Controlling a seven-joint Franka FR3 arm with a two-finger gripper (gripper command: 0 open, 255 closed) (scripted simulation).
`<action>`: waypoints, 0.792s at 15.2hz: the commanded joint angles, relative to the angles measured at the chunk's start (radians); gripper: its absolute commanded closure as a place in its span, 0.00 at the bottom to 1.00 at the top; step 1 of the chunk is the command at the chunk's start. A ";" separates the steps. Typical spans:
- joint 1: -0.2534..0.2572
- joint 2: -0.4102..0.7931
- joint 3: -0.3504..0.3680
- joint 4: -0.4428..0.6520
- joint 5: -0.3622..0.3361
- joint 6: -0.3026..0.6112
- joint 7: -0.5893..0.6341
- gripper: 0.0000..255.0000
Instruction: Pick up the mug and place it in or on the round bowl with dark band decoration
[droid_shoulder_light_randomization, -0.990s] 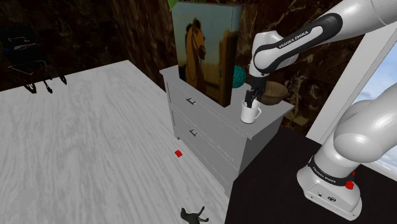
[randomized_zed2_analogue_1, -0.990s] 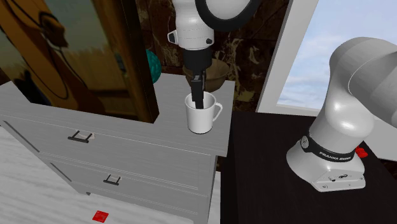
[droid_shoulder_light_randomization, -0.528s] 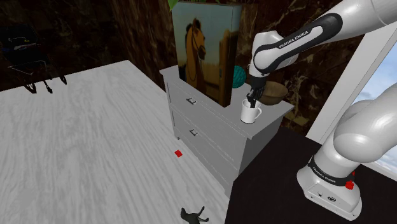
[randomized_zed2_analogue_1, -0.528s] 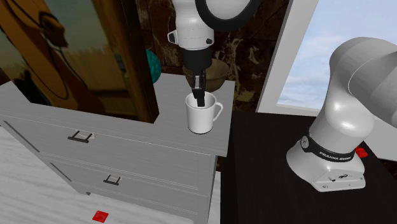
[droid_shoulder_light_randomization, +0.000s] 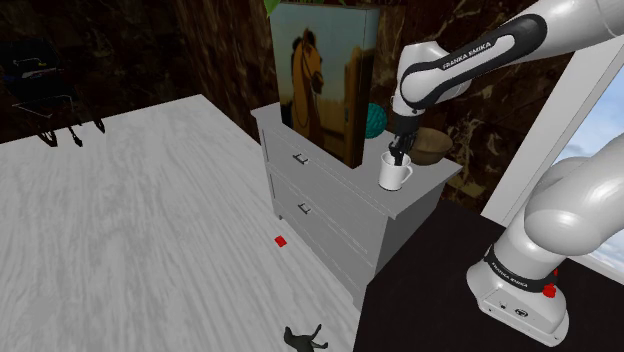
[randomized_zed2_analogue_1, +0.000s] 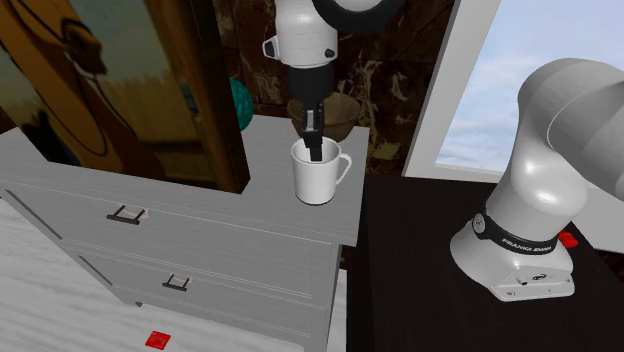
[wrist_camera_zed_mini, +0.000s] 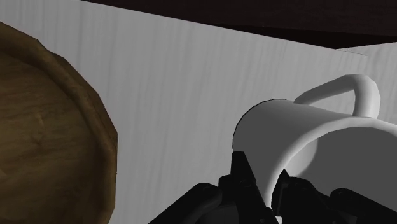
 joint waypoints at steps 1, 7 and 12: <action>-0.001 -0.014 0.002 0.017 -0.001 -0.032 0.003 1.00; -0.002 -0.057 0.008 0.067 -0.005 -0.124 0.010 1.00; -0.003 -0.084 0.013 0.114 -0.006 -0.198 0.015 1.00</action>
